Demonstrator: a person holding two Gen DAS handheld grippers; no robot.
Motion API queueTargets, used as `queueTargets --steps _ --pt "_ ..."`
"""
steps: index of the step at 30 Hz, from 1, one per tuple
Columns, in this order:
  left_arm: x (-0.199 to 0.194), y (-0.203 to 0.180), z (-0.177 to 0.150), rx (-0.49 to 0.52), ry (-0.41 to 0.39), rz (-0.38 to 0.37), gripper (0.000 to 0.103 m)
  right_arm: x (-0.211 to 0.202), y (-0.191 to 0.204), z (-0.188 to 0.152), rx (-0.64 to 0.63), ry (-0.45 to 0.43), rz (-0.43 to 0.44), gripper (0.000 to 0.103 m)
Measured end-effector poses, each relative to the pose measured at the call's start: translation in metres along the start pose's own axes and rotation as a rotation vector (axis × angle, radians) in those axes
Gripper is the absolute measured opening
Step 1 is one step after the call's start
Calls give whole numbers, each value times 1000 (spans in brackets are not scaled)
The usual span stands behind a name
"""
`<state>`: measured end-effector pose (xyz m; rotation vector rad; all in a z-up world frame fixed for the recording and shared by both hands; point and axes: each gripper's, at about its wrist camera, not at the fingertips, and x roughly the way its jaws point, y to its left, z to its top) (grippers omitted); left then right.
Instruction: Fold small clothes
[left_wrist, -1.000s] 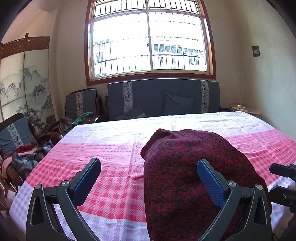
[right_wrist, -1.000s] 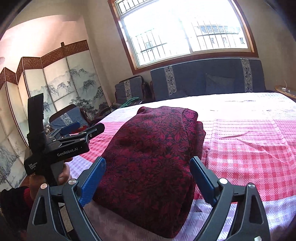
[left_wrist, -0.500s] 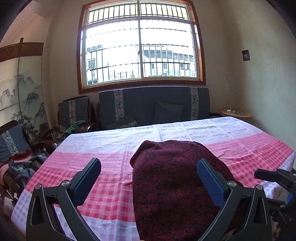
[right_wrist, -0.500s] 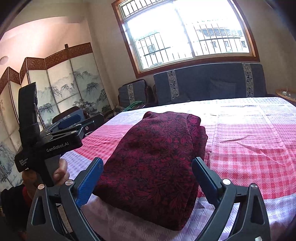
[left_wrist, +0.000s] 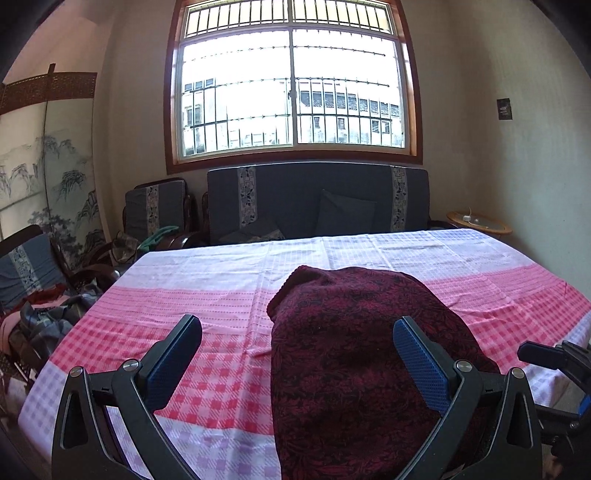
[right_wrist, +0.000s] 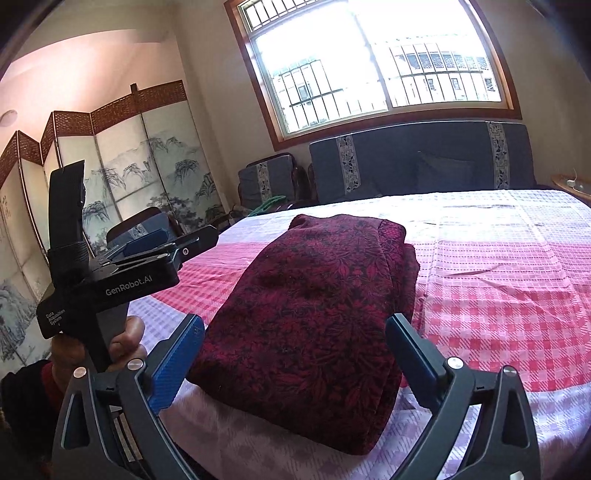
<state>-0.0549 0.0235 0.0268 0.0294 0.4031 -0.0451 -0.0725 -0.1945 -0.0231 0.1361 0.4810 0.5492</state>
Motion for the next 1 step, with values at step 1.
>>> queueTargets --steps 1 --pt "1 0 0 -3 9 7 103 0 1 1 -5 -1 -5 98"
